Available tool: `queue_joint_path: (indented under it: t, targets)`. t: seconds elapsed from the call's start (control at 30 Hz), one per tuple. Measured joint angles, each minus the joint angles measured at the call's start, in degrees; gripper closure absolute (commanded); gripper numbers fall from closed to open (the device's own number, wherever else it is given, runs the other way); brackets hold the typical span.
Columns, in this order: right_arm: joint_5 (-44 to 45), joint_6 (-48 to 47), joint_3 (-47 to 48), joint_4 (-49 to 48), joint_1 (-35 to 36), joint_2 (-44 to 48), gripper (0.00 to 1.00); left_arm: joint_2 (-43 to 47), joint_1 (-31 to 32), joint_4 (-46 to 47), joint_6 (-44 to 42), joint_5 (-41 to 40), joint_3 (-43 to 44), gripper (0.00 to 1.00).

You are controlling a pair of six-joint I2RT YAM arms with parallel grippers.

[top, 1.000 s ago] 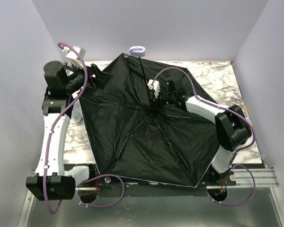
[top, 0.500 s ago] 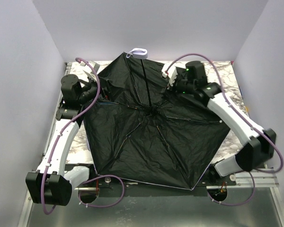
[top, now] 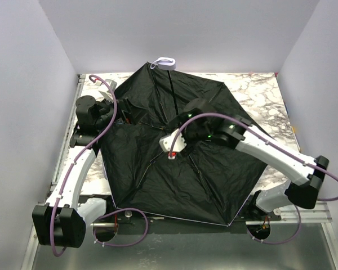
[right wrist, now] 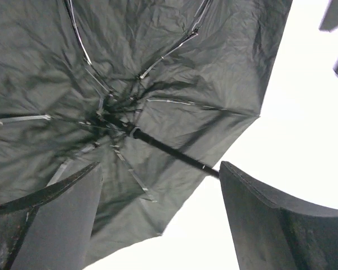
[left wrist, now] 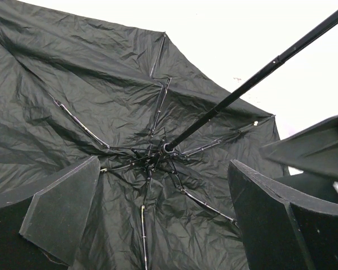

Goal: Open the umbrella

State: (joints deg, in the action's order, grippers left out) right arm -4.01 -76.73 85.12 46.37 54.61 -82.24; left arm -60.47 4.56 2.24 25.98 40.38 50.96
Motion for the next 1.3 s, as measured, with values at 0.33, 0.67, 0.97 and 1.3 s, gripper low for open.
queue_joint_path:
  t: [0.33, 0.67, 0.97, 1.3]
  targets:
    - [15.41, -24.55, 4.07, -7.23, 1.49, -14.27, 0.15, 5.27, -0.94, -0.13, 1.36, -1.27, -3.72, 0.01]
    - [25.90, -35.65, 10.56, -3.17, -4.31, -20.55, 0.20, 5.92, -2.89, -0.20, 2.80, -2.73, -4.79, 0.01]
    - [28.72, -36.65, 12.00, 3.87, -7.45, -20.74, 0.87, 4.22, -3.02, -0.20, 3.67, -2.86, -4.74, 0.02]
    - [28.46, -23.12, 26.32, 8.28, -12.76, -29.11, 0.99, 3.93, -3.48, -1.07, 2.84, -2.73, -0.37, 0.01]
